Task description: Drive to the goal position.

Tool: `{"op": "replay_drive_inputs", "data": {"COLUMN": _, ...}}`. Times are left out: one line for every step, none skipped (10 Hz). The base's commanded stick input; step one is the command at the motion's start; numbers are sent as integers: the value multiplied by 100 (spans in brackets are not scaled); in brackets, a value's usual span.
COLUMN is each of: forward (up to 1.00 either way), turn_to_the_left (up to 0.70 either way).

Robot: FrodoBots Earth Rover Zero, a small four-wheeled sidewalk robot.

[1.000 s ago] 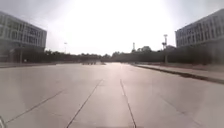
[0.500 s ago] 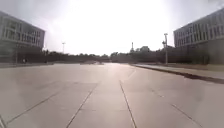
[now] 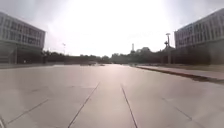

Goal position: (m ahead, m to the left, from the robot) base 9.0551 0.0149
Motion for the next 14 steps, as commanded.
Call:
{"op": "replay_drive_inputs", "data": {"forward": 100, "turn_to_the_left": 0}}
{"op": "replay_drive_inputs", "data": {"forward": 100, "turn_to_the_left": 0}}
{"op": "replay_drive_inputs", "data": {"forward": 100, "turn_to_the_left": 0}}
{"op": "replay_drive_inputs", "data": {"forward": 100, "turn_to_the_left": 0}}
{"op": "replay_drive_inputs", "data": {"forward": 100, "turn_to_the_left": 0}}
{"op": "replay_drive_inputs", "data": {"forward": 100, "turn_to_the_left": 0}}
{"op": "replay_drive_inputs", "data": {"forward": 100, "turn_to_the_left": 0}}
{"op": "replay_drive_inputs", "data": {"forward": 100, "turn_to_the_left": 0}}
{"op": "replay_drive_inputs", "data": {"forward": 100, "turn_to_the_left": 0}}
{"op": "replay_drive_inputs", "data": {"forward": 100, "turn_to_the_left": 0}}
{"op": "replay_drive_inputs", "data": {"forward": 100, "turn_to_the_left": 0}}
{"op": "replay_drive_inputs", "data": {"forward": 100, "turn_to_the_left": 0}}
{"op": "replay_drive_inputs", "data": {"forward": 100, "turn_to_the_left": 0}}
{"op": "replay_drive_inputs", "data": {"forward": 100, "turn_to_the_left": 0}}
